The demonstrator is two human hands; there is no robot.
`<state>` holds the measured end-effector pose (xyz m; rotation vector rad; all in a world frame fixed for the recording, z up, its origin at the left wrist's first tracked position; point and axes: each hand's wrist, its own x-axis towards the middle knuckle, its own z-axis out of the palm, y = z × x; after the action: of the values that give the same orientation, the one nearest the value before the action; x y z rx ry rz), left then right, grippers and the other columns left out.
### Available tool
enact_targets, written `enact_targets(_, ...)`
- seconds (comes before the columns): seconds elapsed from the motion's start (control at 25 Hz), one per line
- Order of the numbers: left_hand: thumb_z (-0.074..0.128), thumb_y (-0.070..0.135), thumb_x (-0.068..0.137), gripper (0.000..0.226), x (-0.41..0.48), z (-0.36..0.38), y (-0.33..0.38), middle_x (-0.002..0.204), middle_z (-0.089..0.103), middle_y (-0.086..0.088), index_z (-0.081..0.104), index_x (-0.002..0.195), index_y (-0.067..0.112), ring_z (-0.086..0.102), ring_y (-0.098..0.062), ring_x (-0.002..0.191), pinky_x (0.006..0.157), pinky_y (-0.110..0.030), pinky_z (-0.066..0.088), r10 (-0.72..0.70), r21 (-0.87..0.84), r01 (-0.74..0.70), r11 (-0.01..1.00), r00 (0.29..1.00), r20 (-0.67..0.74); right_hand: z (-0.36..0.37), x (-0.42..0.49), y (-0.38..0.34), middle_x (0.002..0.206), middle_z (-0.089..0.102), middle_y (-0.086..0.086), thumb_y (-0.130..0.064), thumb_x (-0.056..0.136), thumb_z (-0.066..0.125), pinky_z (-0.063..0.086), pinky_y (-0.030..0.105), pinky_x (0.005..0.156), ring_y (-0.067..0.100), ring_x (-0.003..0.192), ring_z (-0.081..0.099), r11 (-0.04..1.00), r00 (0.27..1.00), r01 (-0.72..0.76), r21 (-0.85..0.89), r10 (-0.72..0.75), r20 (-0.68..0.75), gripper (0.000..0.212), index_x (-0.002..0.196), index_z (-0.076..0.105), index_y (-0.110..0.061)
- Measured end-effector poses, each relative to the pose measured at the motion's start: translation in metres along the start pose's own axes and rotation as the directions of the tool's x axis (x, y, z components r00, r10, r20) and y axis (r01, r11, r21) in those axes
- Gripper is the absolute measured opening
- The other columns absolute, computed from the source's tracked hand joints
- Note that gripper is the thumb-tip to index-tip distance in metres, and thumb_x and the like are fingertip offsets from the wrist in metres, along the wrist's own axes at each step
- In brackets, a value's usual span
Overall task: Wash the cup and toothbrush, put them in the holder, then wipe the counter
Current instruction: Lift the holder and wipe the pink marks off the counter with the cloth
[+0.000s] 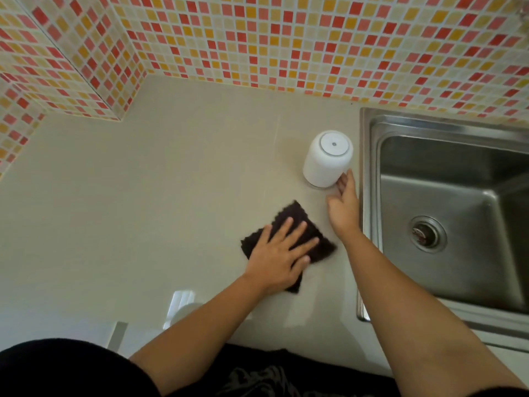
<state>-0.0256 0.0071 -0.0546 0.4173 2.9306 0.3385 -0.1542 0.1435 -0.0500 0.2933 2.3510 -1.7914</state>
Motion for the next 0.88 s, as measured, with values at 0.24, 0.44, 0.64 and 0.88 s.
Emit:
enact_targets(0.24, 0.021, 0.044, 0.1, 0.043, -0.092, 0.006, -0.056, 0.142, 0.048, 0.006, 0.045, 0.134, 0.037, 0.035, -0.017, 0.137, 0.108, -0.038, 0.025, 0.338, 0.079, -0.335, 0.939, 0.941, -0.018, -0.015, -0.022, 0.02, 0.15, 0.035, 0.013, -0.016, 0.097, 0.034, 0.024, 0.037, 0.116, 0.026, 0.139, 0.03, 0.769, 0.958, 0.283, -0.574, -0.253, 0.134, 0.05, 0.146, 0.025, -0.006)
enact_targets(0.44, 0.005, 0.058, 0.094, 0.06, -0.045, -0.025, -0.133, 0.154, 0.03, 0.002, 0.023, 0.145, 0.03, 0.01, -0.016, 0.146, 0.113, -0.046, 0.027, -0.171, 0.016, 0.172, 0.985, 0.984, -0.056, -0.02, -0.044, 0.034, 0.154, 0.025, 0.016, -0.028, 0.092, 0.019, 0.011, 0.037, 0.118, 0.029, 0.144, 0.018, 0.555, 0.952, 0.296, -0.777, -0.232, 0.197, 0.059, 0.144, 0.027, -0.003)
enact_targets(0.64, 0.023, 0.042, 0.1, 0.048, 0.029, -0.021, -0.049, 0.159, 0.011, 0.008, 0.019, 0.147, 0.036, 0.001, -0.018, 0.148, 0.117, -0.043, 0.01, -0.245, -0.045, 0.245, 0.969, 0.969, -0.002, -0.029, -0.054, 0.038, 0.154, 0.025, 0.015, -0.012, 0.099, 0.031, 0.012, 0.038, 0.12, 0.028, 0.145, 0.017, 0.558, 0.937, 0.348, -0.754, -0.235, 0.259, 0.046, 0.144, 0.029, -0.002)
enact_targets(0.88, 0.031, 0.042, 0.096, 0.041, -0.064, 0.011, -0.005, 0.143, 0.047, 0.006, 0.05, 0.132, 0.037, 0.037, -0.02, 0.137, 0.111, -0.04, 0.03, 0.316, 0.038, -0.316, 0.948, 0.949, 0.021, -0.037, -0.049, 0.034, 0.15, 0.032, 0.017, 0.005, 0.094, 0.035, 0.012, 0.028, 0.115, 0.03, 0.142, 0.025, 0.573, 0.929, 0.369, -0.732, -0.251, 0.272, 0.046, 0.14, 0.036, 0.002)
